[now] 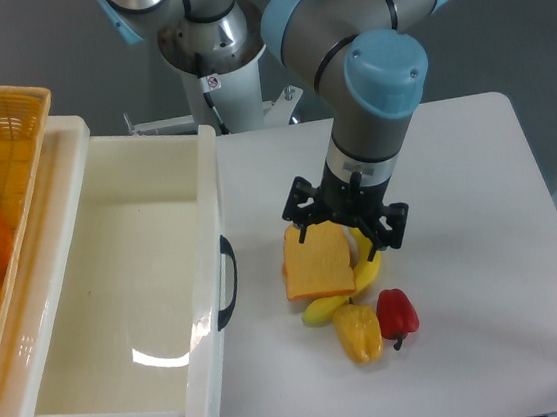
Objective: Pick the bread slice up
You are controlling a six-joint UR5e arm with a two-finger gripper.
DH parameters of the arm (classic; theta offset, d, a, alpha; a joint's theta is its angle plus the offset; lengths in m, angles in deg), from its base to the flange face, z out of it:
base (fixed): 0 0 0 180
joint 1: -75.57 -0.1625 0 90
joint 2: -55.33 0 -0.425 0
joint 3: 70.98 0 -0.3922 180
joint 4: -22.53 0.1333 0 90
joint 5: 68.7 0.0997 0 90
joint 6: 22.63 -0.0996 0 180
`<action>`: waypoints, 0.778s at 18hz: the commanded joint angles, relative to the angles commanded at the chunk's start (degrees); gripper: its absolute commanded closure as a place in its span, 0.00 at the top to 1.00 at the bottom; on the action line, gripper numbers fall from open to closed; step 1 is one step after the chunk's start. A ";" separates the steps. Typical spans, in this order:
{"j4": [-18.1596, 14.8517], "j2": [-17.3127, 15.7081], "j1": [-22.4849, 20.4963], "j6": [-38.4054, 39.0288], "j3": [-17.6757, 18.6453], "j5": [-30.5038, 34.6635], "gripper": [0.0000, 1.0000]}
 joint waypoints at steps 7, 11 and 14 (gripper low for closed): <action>0.53 0.35 0.53 0.09 1.05 0.96 1.00; 3.23 0.70 0.70 0.09 3.50 1.23 1.00; 5.54 1.23 0.70 1.23 5.27 1.40 1.00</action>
